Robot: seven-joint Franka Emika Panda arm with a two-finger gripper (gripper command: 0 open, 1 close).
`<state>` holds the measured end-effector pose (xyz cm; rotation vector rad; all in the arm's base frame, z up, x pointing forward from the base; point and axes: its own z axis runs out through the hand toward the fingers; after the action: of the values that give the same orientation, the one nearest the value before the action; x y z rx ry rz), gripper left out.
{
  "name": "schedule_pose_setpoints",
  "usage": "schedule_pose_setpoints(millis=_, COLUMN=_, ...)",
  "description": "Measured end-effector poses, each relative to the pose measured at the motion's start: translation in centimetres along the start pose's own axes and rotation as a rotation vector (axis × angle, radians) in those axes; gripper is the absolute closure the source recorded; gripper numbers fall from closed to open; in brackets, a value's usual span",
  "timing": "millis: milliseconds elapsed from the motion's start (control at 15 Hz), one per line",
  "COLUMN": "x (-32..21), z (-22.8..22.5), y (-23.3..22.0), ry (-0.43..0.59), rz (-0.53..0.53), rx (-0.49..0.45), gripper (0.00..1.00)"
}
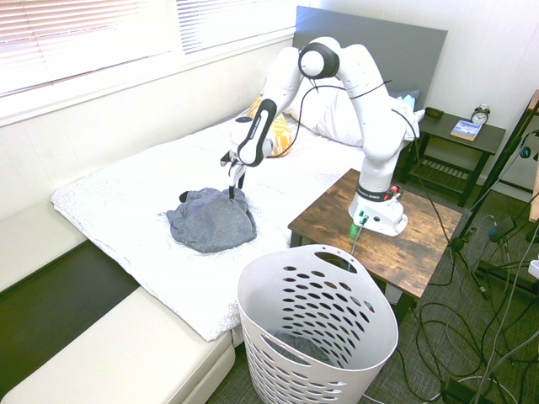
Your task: Put my clothes in the laundry bag
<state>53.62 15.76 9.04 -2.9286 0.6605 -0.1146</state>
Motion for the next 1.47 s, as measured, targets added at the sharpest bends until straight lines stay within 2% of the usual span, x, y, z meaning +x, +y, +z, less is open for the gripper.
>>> schedule_pose_setpoints(millis=200, x=1.6, z=7.2, y=0.7, ry=-0.043, rz=-0.002, rx=0.017, gripper=0.00)
schedule_pose_setpoints(millis=333, x=2.2, z=9.7, y=0.7, ry=-0.080, rz=0.007, rx=0.068, gripper=0.00)
schedule_pose_setpoints(millis=533, x=1.5, z=10.5, y=-0.2, ry=-0.139, rz=0.000, rx=0.124, gripper=0.00)
schedule_pose_setpoints(millis=800, x=-1.0, z=10.9, y=-2.5, ry=-0.174, rz=-0.020, rx=0.143, gripper=0.00)
schedule_pose_setpoints(millis=867, x=-1.3, z=11.1, y=-2.6, ry=-0.179, rz=-0.022, rx=0.145, gripper=1.00)
schedule_pose_setpoints(millis=1133, x=-1.9, z=11.5, y=-2.8, ry=-0.188, rz=-0.032, rx=0.144, gripper=1.00)
schedule_pose_setpoints(millis=1467, x=-3.3, z=12.3, y=-3.2, ry=-0.171, rz=-0.089, rx=0.097, gripper=1.00)
